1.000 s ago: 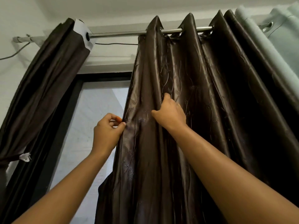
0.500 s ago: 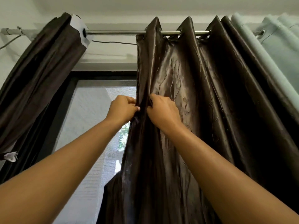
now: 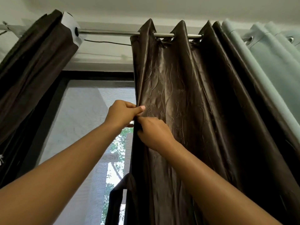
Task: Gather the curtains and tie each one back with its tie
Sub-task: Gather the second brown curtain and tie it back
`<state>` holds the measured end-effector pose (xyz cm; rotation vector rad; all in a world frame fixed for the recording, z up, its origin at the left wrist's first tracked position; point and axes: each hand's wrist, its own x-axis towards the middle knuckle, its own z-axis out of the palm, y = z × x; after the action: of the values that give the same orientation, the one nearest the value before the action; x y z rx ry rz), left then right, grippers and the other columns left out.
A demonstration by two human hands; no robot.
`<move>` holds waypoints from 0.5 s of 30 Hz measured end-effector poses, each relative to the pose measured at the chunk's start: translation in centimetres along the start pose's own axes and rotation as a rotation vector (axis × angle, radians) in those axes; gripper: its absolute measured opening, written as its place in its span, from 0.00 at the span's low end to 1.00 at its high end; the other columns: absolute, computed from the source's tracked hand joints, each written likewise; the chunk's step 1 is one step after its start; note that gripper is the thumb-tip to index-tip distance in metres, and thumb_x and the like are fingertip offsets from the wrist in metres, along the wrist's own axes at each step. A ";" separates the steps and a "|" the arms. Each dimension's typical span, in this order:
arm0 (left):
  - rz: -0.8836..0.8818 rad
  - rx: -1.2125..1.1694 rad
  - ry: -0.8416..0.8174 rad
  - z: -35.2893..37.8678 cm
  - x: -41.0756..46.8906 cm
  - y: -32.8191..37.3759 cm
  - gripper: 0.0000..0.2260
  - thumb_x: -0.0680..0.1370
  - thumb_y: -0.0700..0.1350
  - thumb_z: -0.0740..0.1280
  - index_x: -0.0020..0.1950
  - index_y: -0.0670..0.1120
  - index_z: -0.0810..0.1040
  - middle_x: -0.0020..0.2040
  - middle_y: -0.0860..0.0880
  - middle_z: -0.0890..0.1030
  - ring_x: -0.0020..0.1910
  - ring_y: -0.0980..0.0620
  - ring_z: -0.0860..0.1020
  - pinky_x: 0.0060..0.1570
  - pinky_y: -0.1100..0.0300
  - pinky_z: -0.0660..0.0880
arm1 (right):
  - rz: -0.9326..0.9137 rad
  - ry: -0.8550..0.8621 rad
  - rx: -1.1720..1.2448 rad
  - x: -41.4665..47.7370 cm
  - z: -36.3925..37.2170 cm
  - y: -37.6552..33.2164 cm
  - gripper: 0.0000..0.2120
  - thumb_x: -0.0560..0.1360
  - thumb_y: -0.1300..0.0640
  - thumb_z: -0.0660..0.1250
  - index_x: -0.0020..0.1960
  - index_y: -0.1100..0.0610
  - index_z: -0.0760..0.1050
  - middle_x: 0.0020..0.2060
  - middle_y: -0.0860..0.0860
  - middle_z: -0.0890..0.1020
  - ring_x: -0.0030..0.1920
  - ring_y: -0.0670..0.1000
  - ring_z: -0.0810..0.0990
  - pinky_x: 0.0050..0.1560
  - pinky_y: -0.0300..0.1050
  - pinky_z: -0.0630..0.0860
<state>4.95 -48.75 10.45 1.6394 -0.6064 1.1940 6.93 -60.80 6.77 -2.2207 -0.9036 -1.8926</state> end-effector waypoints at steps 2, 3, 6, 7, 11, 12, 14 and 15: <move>0.035 0.100 0.043 0.3 0.1 0.0 0.04 0.72 0.40 0.74 0.45 0.41 0.82 0.45 0.42 0.84 0.45 0.44 0.83 0.45 0.48 0.82 | -0.032 -0.094 0.040 -0.4 -0.7 0.5 0.16 0.76 0.54 0.59 0.63 0.53 0.71 0.48 0.55 0.81 0.48 0.60 0.78 0.38 0.45 0.65; 0.065 0.171 0.063 0.4 0.1 0.1 0.02 0.72 0.38 0.73 0.43 0.42 0.82 0.43 0.41 0.84 0.44 0.43 0.83 0.46 0.46 0.82 | -0.020 -0.136 0.043 -0.5 -1.1 0.8 0.16 0.76 0.50 0.60 0.63 0.51 0.71 0.48 0.54 0.81 0.49 0.58 0.78 0.39 0.45 0.66; 0.176 0.359 0.113 1.1 -0.5 0.4 0.04 0.72 0.36 0.69 0.41 0.43 0.83 0.39 0.41 0.84 0.42 0.42 0.82 0.46 0.46 0.81 | 0.139 -0.014 0.023 -0.9 -3.1 2.9 0.16 0.76 0.39 0.59 0.55 0.47 0.77 0.45 0.48 0.81 0.49 0.52 0.78 0.40 0.44 0.70; 0.208 0.403 0.123 1.4 -0.7 0.5 0.04 0.72 0.37 0.68 0.42 0.42 0.83 0.38 0.41 0.84 0.42 0.43 0.82 0.46 0.46 0.80 | 0.205 0.115 -0.003 -0.9 -3.7 3.8 0.16 0.76 0.39 0.59 0.53 0.48 0.78 0.45 0.48 0.80 0.50 0.51 0.77 0.42 0.45 0.71; 0.270 0.481 0.129 2.8 -1.3 1.1 0.05 0.73 0.38 0.66 0.44 0.39 0.82 0.42 0.38 0.84 0.43 0.41 0.82 0.47 0.46 0.80 | 0.429 0.441 -0.259 -0.6 -5.6 7.7 0.19 0.76 0.47 0.62 0.64 0.53 0.70 0.62 0.53 0.71 0.64 0.55 0.67 0.59 0.54 0.68; 0.275 0.479 0.142 3.0 -1.3 1.2 0.05 0.73 0.38 0.67 0.44 0.40 0.83 0.42 0.39 0.84 0.43 0.41 0.82 0.47 0.47 0.80 | 0.492 0.414 -0.265 -0.4 -6.0 8.5 0.22 0.75 0.48 0.63 0.67 0.54 0.67 0.66 0.54 0.69 0.67 0.56 0.65 0.62 0.56 0.66; 0.281 0.457 0.174 3.2 -1.0 1.2 0.05 0.74 0.39 0.68 0.44 0.40 0.83 0.41 0.40 0.84 0.42 0.43 0.82 0.45 0.51 0.79 | 0.607 0.352 -0.242 0.1 -6.8 10.5 0.30 0.75 0.47 0.64 0.73 0.55 0.59 0.73 0.56 0.60 0.74 0.57 0.56 0.68 0.61 0.59; 0.277 0.432 0.181 3.3 -0.7 1.1 0.06 0.74 0.40 0.68 0.46 0.40 0.84 0.41 0.41 0.85 0.42 0.43 0.82 0.45 0.52 0.79 | 0.646 0.346 -0.233 0.2 -7.4 11.7 0.33 0.75 0.46 0.64 0.75 0.55 0.56 0.75 0.56 0.55 0.75 0.57 0.51 0.70 0.62 0.55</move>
<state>5.13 -52.33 10.15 1.8110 -0.4926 1.7509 6.16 -73.49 12.23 -1.8612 0.0912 -1.9998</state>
